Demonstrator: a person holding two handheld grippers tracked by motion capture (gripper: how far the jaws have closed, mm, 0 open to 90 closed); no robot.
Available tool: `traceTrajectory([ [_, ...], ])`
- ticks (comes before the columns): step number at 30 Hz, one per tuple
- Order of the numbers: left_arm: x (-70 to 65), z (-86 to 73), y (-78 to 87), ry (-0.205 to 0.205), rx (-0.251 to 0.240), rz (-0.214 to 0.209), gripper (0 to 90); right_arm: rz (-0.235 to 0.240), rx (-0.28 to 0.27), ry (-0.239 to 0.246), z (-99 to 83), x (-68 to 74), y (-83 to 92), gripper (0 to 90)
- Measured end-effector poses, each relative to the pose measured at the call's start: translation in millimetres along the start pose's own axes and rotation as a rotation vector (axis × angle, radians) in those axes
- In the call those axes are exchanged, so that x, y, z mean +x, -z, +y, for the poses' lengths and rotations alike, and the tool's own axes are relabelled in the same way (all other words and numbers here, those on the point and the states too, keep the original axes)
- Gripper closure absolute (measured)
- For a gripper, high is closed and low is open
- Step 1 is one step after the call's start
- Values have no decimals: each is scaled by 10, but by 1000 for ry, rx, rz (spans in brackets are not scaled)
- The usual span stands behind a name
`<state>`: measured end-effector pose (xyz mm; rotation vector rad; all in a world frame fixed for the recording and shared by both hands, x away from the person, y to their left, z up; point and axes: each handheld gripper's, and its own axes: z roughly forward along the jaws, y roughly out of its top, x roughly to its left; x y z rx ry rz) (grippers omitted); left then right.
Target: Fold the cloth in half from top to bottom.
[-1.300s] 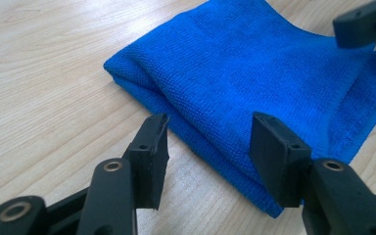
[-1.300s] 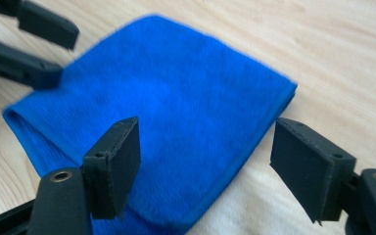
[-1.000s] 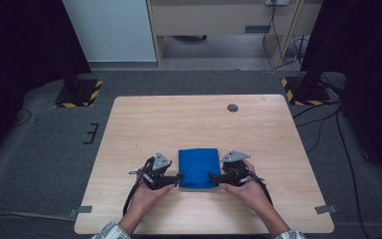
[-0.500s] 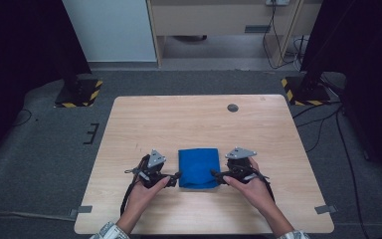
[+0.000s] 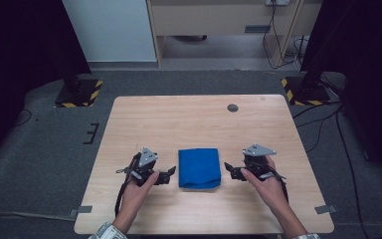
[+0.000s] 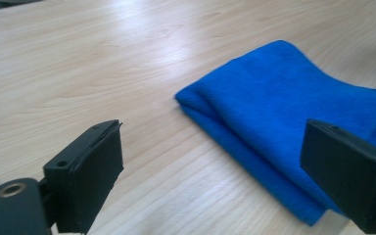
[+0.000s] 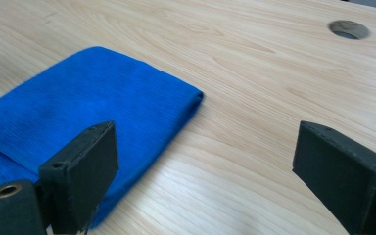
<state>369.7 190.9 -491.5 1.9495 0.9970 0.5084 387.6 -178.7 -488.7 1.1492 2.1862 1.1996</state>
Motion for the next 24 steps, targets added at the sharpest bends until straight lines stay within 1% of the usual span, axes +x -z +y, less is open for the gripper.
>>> traceTrajectory([
  [1,30,-9,13,2,3,7,84,-1,7,-2,-15,-28,22,97],
  [2,60,-16,24,4,6,11,85,-14,6,-3,-44,-81,55,98],
  [4,127,-35,52,15,7,28,87,-29,6,-25,-98,-171,115,98],
  [8,289,-79,120,31,12,59,89,-57,20,-41,-206,-338,202,96],
  [10,362,-110,138,42,18,68,90,-60,33,-45,-256,-419,233,91],
  [13,477,-156,151,74,27,68,88,-73,48,-70,-339,-527,266,93],
  [14,501,-165,150,81,30,71,87,-77,55,-69,-368,-558,278,93],
  [17,557,-193,136,90,55,70,87,-83,60,-96,-452,-635,296,96],
  [18,570,-201,126,89,78,63,87,-85,64,-98,-470,-653,294,102],
  [19,574,-211,110,87,96,63,88,-88,78,-97,-492,-674,287,106],
  [21,579,-228,74,66,136,74,87,-111,104,-78,-526,-718,269,108],
  [22,580,-230,59,66,139,77,87,-106,118,-89,-535,-746,260,106],
  [24,585,-217,14,63,147,71,87,-108,113,-111,-534,-785,241,105],
])
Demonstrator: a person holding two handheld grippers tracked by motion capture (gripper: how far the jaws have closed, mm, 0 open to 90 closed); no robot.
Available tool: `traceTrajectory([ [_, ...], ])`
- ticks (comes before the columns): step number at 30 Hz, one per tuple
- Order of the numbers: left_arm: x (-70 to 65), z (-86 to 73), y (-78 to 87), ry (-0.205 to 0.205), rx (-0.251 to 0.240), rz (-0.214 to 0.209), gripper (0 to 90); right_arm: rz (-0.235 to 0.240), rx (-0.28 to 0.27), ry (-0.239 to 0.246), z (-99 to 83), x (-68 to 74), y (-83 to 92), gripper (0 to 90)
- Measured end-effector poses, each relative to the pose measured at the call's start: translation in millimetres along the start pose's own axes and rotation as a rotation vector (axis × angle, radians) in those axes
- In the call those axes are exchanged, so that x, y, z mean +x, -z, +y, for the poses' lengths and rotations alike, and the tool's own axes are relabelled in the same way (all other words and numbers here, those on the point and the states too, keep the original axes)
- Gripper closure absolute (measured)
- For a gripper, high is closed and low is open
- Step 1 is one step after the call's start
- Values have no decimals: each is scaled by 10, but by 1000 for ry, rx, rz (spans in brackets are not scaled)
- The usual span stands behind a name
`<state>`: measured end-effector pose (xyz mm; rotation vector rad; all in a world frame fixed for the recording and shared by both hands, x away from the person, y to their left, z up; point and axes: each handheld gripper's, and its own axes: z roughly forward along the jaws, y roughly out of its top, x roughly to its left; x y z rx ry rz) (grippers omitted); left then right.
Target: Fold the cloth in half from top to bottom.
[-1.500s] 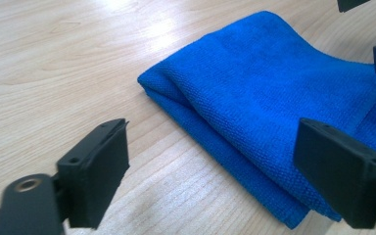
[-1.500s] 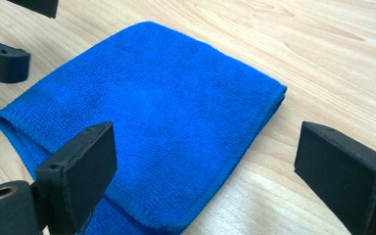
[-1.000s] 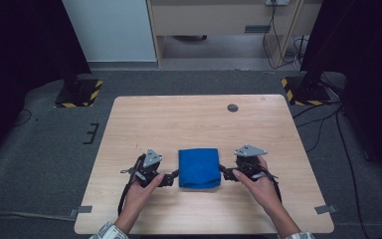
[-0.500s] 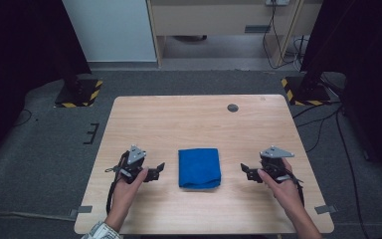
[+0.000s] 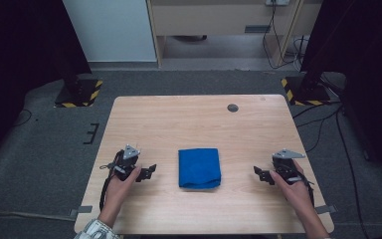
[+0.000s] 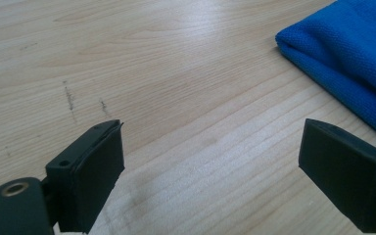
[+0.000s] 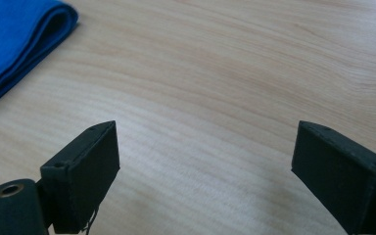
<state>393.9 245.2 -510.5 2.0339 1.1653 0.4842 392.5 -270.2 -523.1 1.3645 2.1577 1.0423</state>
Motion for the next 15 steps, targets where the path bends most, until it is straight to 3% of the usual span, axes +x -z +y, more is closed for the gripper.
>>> traceTrajectory([
  [4,5,92,-116,-4,14,-29,86,-24,-12,-27,87,-58,-80,104],
  [6,34,169,-161,-11,14,-10,86,-28,-16,-34,156,-99,-136,101],
  [9,114,243,-230,16,8,-10,86,-33,-11,-63,262,-165,-233,99],
  [15,224,196,-377,32,66,4,86,-34,8,-86,355,-212,-403,107],
])
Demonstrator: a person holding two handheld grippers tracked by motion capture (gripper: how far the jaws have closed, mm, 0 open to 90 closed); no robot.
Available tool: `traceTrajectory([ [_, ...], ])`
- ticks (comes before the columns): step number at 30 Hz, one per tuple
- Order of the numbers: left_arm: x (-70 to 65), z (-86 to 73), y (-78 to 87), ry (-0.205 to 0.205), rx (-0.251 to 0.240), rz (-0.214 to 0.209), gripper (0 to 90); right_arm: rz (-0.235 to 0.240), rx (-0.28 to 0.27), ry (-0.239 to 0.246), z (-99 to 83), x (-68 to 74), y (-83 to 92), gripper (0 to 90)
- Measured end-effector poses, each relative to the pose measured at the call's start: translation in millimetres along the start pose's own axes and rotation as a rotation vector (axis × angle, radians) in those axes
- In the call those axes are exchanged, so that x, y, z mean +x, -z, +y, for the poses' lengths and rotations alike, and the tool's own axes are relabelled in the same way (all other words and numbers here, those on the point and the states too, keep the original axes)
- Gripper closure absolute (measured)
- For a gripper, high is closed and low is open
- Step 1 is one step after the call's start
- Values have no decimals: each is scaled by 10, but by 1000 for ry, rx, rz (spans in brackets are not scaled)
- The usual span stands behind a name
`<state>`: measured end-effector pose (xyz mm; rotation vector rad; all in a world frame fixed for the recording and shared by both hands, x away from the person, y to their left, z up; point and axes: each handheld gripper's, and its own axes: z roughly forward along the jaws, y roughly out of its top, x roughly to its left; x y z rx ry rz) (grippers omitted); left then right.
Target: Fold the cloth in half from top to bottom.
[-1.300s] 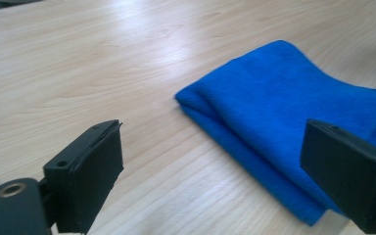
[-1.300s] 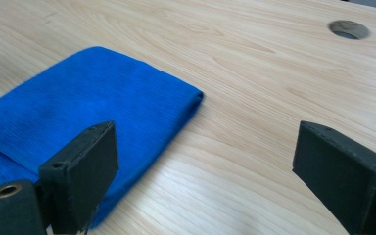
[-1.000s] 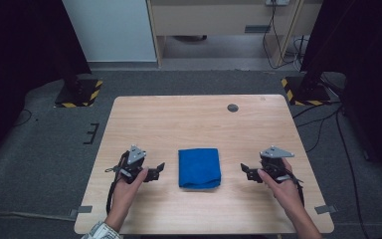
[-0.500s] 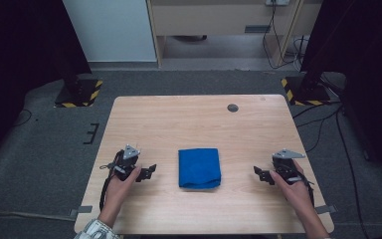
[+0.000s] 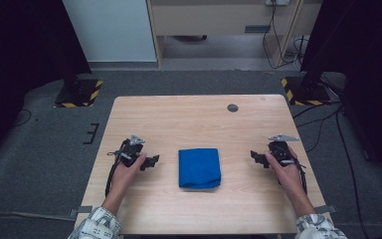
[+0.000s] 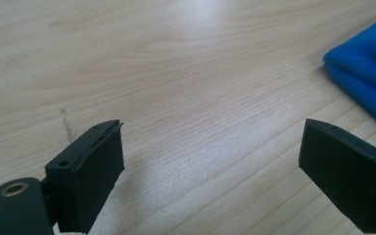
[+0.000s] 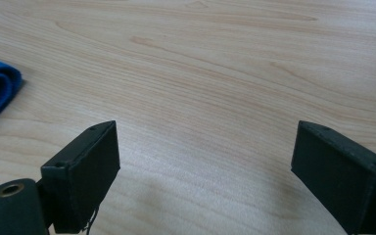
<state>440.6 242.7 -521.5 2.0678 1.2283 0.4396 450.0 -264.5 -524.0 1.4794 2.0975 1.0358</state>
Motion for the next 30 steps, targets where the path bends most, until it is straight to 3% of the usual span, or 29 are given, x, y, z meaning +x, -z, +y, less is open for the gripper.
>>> traceTrajectory([
  [5,-10,-26,-63,-24,36,7,82,-23,31,-16,2,13,-117,105],
  [8,-17,-30,-77,-15,39,1,73,-47,38,-14,-4,39,-171,100],
  [11,-29,-58,-101,-33,32,10,54,-61,35,5,4,65,-206,83],
  [14,-27,-82,-104,-34,10,5,54,-98,45,61,-12,138,-244,60],
  [15,-26,-92,-106,-38,2,5,50,-104,44,54,-13,153,-246,59],
  [17,-35,-113,-112,-61,-5,18,46,-107,43,50,-27,173,-236,59],
  [23,-55,-148,-81,-74,-3,7,31,-91,44,68,-140,224,-115,59],
  [30,-61,-162,-67,-71,-2,11,26,-106,45,47,-198,273,-54,58],
])
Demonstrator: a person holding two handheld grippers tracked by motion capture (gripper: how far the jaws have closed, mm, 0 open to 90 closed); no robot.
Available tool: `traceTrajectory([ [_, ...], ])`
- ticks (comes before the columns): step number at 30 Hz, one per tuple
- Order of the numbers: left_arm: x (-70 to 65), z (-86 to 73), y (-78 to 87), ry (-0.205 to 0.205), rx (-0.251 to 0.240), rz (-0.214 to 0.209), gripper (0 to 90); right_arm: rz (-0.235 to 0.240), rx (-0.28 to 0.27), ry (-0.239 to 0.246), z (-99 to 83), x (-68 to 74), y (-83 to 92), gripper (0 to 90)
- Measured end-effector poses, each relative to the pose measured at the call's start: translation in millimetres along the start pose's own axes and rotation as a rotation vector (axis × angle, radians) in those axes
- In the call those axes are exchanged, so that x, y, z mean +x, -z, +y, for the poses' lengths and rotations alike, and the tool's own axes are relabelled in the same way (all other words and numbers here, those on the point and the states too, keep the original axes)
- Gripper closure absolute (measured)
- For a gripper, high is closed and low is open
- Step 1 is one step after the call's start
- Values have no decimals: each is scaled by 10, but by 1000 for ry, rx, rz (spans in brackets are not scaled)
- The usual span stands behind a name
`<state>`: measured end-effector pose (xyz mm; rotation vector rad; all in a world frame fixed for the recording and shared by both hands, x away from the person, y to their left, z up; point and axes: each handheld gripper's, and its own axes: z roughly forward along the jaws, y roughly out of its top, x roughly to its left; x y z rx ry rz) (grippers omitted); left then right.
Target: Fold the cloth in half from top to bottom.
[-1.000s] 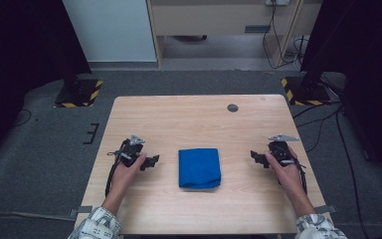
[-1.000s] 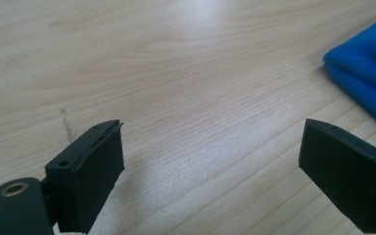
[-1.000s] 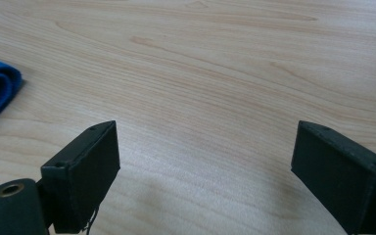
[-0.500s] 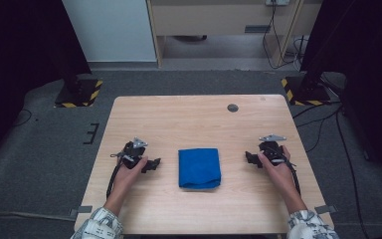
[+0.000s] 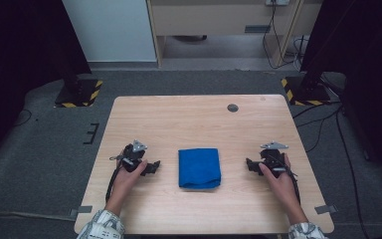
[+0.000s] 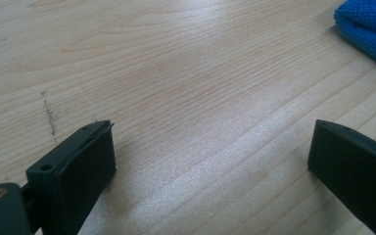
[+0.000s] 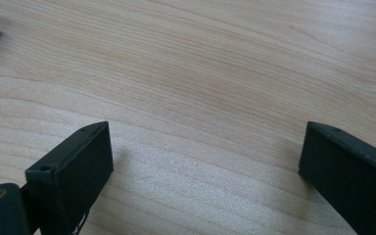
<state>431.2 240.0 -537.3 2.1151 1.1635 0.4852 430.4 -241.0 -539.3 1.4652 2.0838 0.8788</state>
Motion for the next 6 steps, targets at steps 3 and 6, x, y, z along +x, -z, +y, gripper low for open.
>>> traceTrajectory([
  [3,-1,-1,1,0,0,0,26,0,-1,0,0,-1,-1,58],
  [6,-1,-1,1,1,0,1,26,0,0,0,1,0,-2,54],
])
